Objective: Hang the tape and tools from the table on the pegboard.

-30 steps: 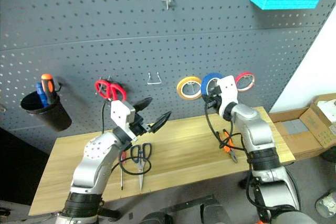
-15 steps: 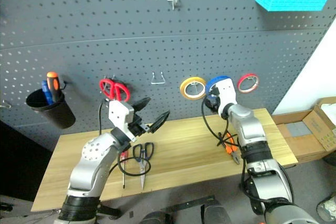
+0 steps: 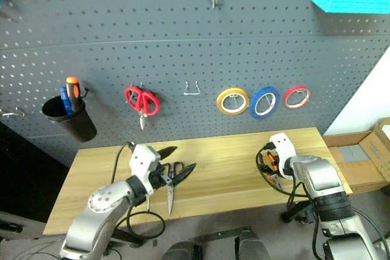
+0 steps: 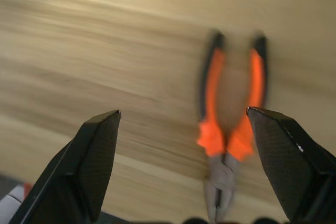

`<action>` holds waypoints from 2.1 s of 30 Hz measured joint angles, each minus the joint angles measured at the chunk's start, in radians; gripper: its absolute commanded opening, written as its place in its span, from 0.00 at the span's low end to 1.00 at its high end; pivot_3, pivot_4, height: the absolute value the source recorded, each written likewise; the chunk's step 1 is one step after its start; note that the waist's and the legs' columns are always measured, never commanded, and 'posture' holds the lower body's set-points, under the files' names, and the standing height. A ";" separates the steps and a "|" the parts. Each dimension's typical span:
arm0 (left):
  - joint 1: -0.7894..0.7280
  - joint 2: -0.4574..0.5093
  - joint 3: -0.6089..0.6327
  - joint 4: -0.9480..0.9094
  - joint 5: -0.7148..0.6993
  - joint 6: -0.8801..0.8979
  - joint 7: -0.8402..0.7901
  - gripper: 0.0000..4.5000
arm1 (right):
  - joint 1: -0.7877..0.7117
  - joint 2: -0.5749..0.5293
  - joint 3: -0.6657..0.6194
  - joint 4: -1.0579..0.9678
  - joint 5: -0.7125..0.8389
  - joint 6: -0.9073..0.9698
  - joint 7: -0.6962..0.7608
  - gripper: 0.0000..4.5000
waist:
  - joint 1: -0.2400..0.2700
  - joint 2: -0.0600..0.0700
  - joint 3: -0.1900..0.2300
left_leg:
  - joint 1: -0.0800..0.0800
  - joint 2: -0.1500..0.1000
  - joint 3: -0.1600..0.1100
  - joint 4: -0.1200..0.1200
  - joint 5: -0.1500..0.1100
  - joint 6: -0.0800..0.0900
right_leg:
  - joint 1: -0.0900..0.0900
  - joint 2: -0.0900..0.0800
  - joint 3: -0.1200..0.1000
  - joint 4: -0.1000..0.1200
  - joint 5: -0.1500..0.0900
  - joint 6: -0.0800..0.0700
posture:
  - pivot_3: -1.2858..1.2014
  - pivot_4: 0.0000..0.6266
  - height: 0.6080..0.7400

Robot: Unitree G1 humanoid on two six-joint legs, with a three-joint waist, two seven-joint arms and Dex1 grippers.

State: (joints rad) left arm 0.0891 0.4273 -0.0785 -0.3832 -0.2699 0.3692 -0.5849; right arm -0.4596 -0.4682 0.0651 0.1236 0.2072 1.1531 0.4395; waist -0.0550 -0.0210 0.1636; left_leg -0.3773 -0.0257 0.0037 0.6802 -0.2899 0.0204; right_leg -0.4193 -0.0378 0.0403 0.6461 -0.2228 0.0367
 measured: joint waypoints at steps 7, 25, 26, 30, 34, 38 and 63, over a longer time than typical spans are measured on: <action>0.070 0.049 -0.034 -0.109 -0.034 0.101 -0.020 1.00 | -0.072 0.014 -0.053 0.130 -0.004 0.056 -0.047 0.88 | 0.004 -0.001 0.060 | -0.005 0.001 -0.004 -0.001 -0.001 0.001 | -0.003 -0.001 -0.003 -0.001 0.000 0.000 | 0.51 0.47 1.00; 0.112 0.120 -0.043 -0.273 -0.165 0.193 -0.080 1.00 | -0.122 0.015 -0.004 0.319 -0.061 -0.117 -0.027 0.88 | 0.004 -0.004 0.105 | -0.008 0.001 -0.004 -0.002 -0.002 0.003 | -0.005 -0.002 -0.004 -0.003 -0.001 -0.001 | 0.52 0.50 1.00; 0.113 0.119 -0.043 -0.273 -0.165 0.193 -0.077 1.00 | -0.128 0.018 -0.004 0.334 -0.068 -0.134 -0.027 0.85 | 0.004 -0.005 0.105 | -0.008 0.001 -0.004 -0.002 -0.002 0.003 | -0.005 -0.002 -0.004 -0.003 -0.001 -0.001 | 0.52 0.50 1.00; 0.108 0.119 -0.040 -0.273 -0.165 0.196 -0.062 1.00 | -0.137 0.022 -0.004 0.368 -0.076 -0.170 -0.026 0.63 | 0.005 -0.007 0.107 | -0.008 0.001 -0.004 -0.002 -0.002 0.003 | -0.005 -0.002 -0.004 -0.004 -0.001 -0.001 | 0.52 0.50 1.00; 0.095 0.119 -0.034 -0.273 -0.166 0.197 -0.056 1.00 | -0.137 0.022 -0.003 0.367 -0.078 -0.164 -0.021 0.50 | 0.005 -0.007 0.107 | -0.008 0.001 -0.005 -0.002 -0.002 0.003 | -0.005 -0.002 -0.005 -0.004 -0.001 -0.001 | 0.52 0.50 1.00; 0.091 0.119 -0.034 -0.272 -0.166 0.198 -0.056 1.00 | -0.137 0.016 0.008 0.360 -0.088 -0.151 -0.004 0.50 | 0.007 -0.007 0.107 | -0.008 0.001 -0.005 -0.002 -0.003 0.002 | -0.005 -0.002 -0.005 -0.004 -0.001 -0.001 | 0.51 0.46 1.00; -0.044 -0.111 0.186 -0.005 -0.037 -0.242 0.105 1.00 | -0.272 0.176 -0.012 -0.312 0.322 -0.447 0.459 0.50 | 0.041 -0.019 0.046 | -0.025 0.000 -0.006 -0.001 0.000 -0.006 | -0.022 -0.003 -0.008 -0.002 0.001 0.000 | 0.53 0.21 1.00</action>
State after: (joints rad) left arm 0.0448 0.3164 0.1074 -0.3885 -0.3072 0.1274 -0.4795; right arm -0.7319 -0.2923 0.0536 -0.1887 0.5294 0.7061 0.8986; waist -0.0144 -0.0401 0.2101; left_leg -0.4018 -0.0257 -0.0019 0.6795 -0.2895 0.0144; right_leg -0.4412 -0.0406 0.0328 0.6436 -0.2214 0.0365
